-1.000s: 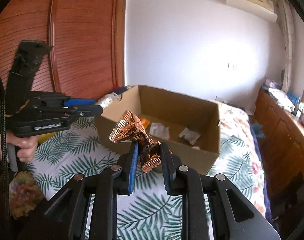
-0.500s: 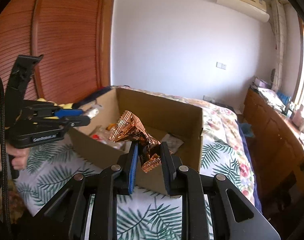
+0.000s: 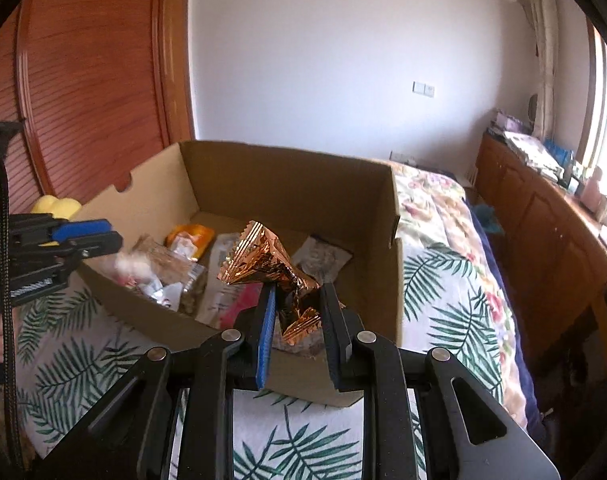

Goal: Organize snacks

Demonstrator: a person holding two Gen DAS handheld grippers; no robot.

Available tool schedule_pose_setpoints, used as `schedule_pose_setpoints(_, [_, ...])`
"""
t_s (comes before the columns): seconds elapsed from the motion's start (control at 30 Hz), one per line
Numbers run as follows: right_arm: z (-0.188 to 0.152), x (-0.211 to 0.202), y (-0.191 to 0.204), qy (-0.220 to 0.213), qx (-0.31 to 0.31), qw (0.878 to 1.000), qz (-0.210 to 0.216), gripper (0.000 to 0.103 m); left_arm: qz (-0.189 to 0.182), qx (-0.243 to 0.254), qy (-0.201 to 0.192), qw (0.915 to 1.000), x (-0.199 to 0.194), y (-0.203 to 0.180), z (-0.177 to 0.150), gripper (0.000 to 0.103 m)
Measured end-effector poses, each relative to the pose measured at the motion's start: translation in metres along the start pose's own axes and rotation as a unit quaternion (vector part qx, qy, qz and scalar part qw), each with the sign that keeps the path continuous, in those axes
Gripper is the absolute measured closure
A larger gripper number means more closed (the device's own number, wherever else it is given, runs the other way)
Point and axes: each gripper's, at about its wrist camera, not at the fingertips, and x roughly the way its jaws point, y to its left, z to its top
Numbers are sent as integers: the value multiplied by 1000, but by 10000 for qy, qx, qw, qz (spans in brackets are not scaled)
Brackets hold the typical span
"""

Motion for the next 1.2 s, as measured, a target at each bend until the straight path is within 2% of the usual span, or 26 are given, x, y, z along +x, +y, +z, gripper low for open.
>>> schedule_pose_setpoints(0.07, [-2, 2, -4, -35, 243, 9996, 104, 82, -57, -33, -38, 10000, -1, 2, 0, 62])
schedule_pose_setpoints(0.2, [0, 5, -7, -46, 345, 9993, 127, 81, -5, 25, -37, 10000, -2, 2, 0, 61])
schedule_pose_setpoints(0.37, [2, 10, -5, -107, 369, 9991, 163, 69, -54, 24, -54, 10000, -3, 3, -1, 57])
schedule_pose_setpoints(0.63, [5, 2, 4, -233, 327, 9985, 384, 69, -64, -3, -166, 9998, -15, 4, 4, 55])
schedule_pose_setpoints(0.87, [18, -41, 12, -486, 254, 9977, 409, 66, 53, 73, -403, 9991, -52, 2, 12, 55])
schedule_pose_setpoints(1.2, [9, -104, 21, -710, 243, 9967, 318, 47, 108, 165, -618, 9979, -110, -12, 5, 51])
